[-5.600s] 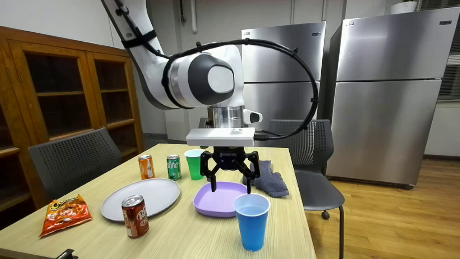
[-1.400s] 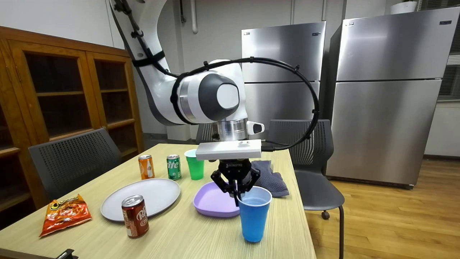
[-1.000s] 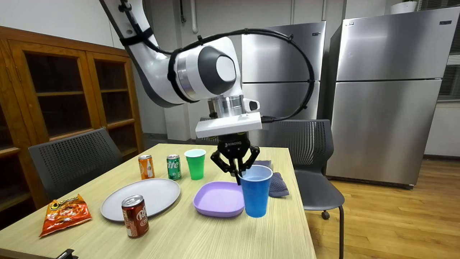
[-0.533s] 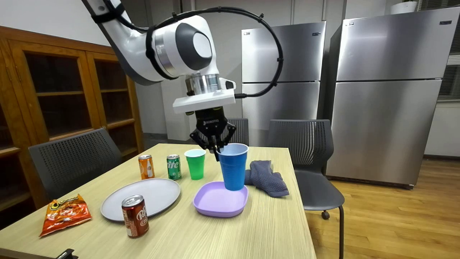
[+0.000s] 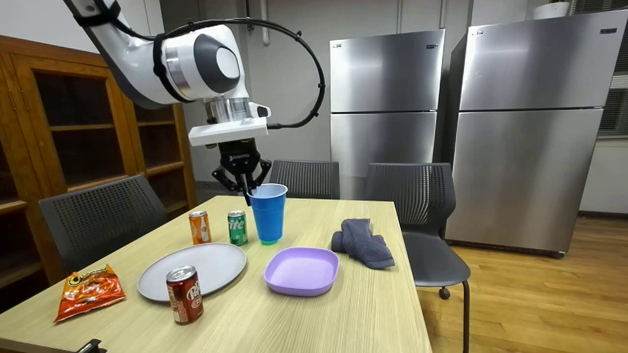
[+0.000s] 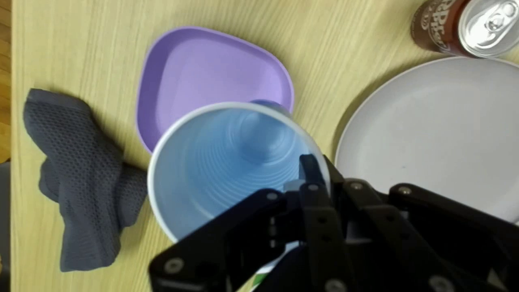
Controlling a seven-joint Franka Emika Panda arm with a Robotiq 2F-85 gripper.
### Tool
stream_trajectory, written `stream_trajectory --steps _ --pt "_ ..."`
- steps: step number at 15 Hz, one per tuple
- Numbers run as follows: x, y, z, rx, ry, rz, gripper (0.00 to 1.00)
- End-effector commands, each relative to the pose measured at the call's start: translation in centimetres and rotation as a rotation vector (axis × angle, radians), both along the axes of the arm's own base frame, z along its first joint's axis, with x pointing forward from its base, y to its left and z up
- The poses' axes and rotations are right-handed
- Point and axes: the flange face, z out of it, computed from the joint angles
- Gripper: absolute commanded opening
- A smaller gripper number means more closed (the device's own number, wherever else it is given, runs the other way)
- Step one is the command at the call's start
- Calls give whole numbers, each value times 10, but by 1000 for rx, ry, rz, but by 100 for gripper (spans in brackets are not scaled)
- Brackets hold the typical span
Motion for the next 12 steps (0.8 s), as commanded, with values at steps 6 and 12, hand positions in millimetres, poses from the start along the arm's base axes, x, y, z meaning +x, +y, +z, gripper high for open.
stream_trajectory --steps 6,12 --pt "27 80 -15 70 39 70 1" --pt "27 135 -26 64 49 169 1"
